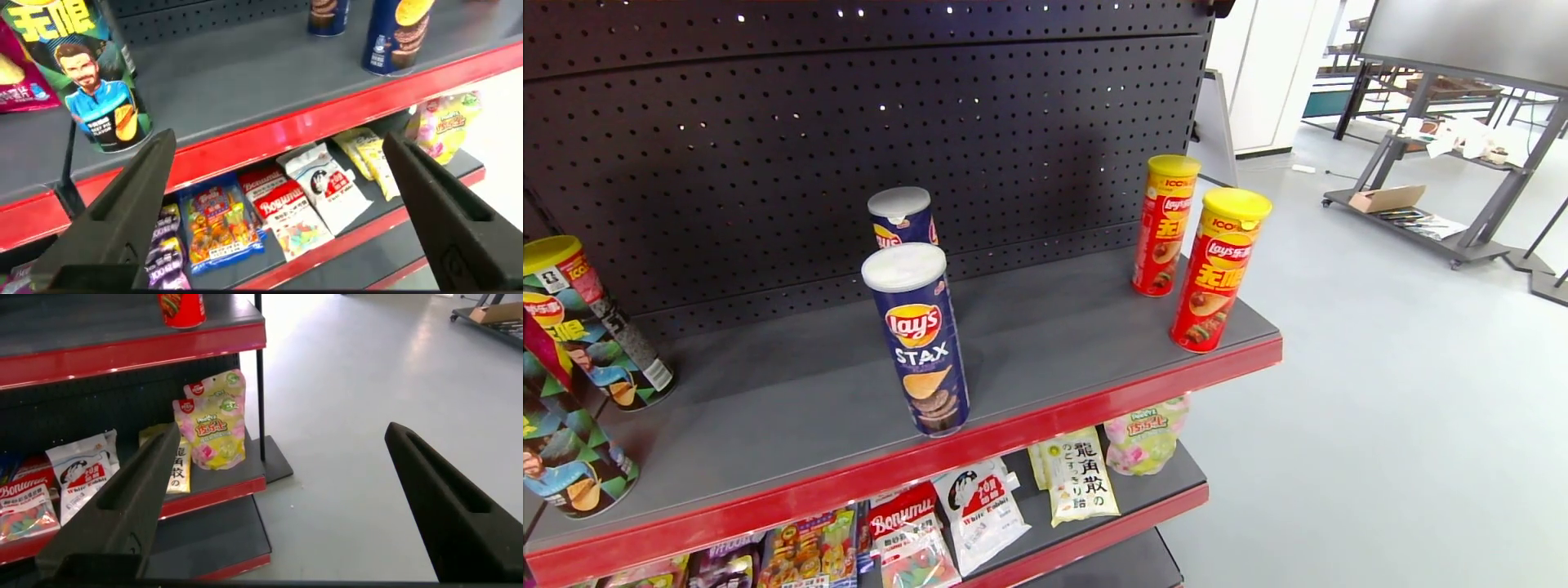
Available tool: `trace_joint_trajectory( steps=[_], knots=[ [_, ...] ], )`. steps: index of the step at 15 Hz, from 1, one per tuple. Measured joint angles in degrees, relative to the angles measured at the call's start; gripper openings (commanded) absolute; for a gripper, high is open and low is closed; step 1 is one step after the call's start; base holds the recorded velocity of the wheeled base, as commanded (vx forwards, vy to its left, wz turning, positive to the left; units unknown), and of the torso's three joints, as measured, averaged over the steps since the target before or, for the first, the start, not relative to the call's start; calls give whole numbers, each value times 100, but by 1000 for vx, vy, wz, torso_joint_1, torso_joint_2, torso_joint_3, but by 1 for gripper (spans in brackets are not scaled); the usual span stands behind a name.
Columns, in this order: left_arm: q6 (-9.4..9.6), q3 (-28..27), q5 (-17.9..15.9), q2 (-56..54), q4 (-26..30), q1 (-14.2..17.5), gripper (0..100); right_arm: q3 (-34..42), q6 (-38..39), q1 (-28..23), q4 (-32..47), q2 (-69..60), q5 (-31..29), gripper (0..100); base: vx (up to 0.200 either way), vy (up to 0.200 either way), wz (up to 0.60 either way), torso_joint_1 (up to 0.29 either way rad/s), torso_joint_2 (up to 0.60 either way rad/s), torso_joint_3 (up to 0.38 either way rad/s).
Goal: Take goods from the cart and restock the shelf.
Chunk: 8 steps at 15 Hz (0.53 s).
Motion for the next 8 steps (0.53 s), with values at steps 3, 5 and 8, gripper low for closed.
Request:
trace_joint_trajectory(
  steps=[3, 5, 8],
  knots=[
    [-20, 6, -40, -9, 0, 0, 100, 0, 0, 0, -2, 0, -5, 100, 0, 0, 600, 1, 2, -1],
    [-28, 11, -40, -11, 5, -2, 100, 0, -2, 0, 0, 0, -2, 100, 0, 0, 600, 7, 0, 2],
    [-33, 11, -51, -11, 2, 1, 100, 0, -2, 0, 0, 0, -2, 100, 0, 0, 600, 2, -1, 5]
  ],
)
